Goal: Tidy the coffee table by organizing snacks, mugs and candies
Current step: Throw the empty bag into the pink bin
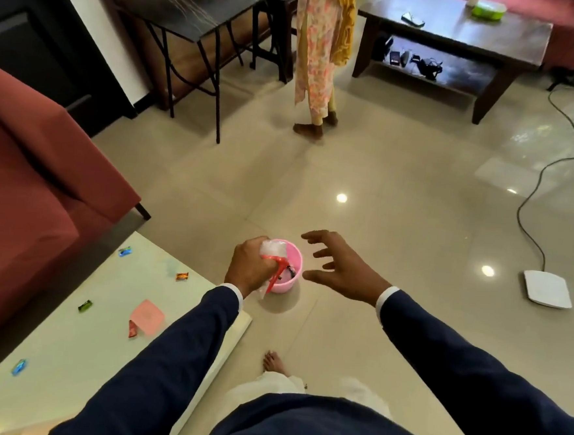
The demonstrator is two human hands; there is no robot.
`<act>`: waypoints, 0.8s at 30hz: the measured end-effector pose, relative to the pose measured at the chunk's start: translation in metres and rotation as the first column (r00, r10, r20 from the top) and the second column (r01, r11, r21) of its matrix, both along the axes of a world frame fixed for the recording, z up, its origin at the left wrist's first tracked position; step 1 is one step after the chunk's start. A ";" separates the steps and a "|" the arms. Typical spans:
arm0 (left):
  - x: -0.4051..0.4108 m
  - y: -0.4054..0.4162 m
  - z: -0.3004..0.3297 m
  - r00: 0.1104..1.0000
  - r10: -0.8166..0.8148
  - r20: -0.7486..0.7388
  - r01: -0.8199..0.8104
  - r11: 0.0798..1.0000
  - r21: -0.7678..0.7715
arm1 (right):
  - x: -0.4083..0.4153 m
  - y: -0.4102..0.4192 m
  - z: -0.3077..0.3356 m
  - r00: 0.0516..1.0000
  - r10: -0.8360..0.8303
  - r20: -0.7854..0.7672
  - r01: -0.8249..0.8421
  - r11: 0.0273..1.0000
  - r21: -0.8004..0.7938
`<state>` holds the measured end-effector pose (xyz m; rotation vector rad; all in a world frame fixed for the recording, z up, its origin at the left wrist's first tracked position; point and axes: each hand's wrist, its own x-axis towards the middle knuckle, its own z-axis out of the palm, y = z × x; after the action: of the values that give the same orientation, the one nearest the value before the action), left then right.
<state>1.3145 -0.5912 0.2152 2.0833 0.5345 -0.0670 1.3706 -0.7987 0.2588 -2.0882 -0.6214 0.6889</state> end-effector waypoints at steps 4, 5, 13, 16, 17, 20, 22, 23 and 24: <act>0.043 -0.020 0.006 0.945 0.283 -0.163 -0.327 0.813 -0.482 | 0.014 0.026 -0.024 0.925 0.263 0.276 -0.237 0.964 -0.124; 0.051 -0.024 0.009 0.926 0.315 -0.209 -0.376 0.706 -0.600 | 0.019 0.033 -0.031 0.907 0.281 0.314 -0.249 0.958 -0.139; 0.106 0.004 -0.012 0.935 0.220 -0.278 -0.354 0.567 -0.743 | 0.118 0.080 -0.089 0.874 0.364 0.322 -0.350 0.931 -0.102; 0.122 0.011 -0.038 0.931 0.171 -0.322 -0.362 0.537 -0.762 | 0.150 0.089 -0.117 0.890 0.370 0.265 -0.364 0.928 -0.073; 0.128 0.009 -0.050 0.919 0.156 -0.362 -0.386 0.539 -0.749 | 0.162 0.091 -0.129 0.911 0.377 0.168 -0.370 0.926 -0.071; 0.148 -0.002 -0.086 0.870 0.106 -0.481 -0.420 0.670 -0.612 | 0.200 0.087 -0.175 0.919 0.344 -0.190 -0.375 0.913 -0.159; 0.161 -0.004 -0.118 0.861 0.107 -0.497 -0.370 0.802 -0.469 | 0.231 0.081 -0.216 0.904 0.267 -0.335 -0.384 0.851 -0.357; 0.164 -0.002 -0.134 0.856 0.094 -0.508 -0.307 0.883 -0.354 | 0.244 0.077 -0.231 0.899 0.252 -0.360 -0.401 0.803 -0.441; 0.168 0.004 -0.155 0.842 0.071 -0.534 -0.217 0.952 -0.215 | 0.256 0.075 -0.250 0.890 0.236 -0.390 -0.415 0.773 -0.480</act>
<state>1.4827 -0.5876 0.0598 1.7379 0.9563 -0.6019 1.6264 -0.7234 0.0092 -2.3311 -0.6713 1.5286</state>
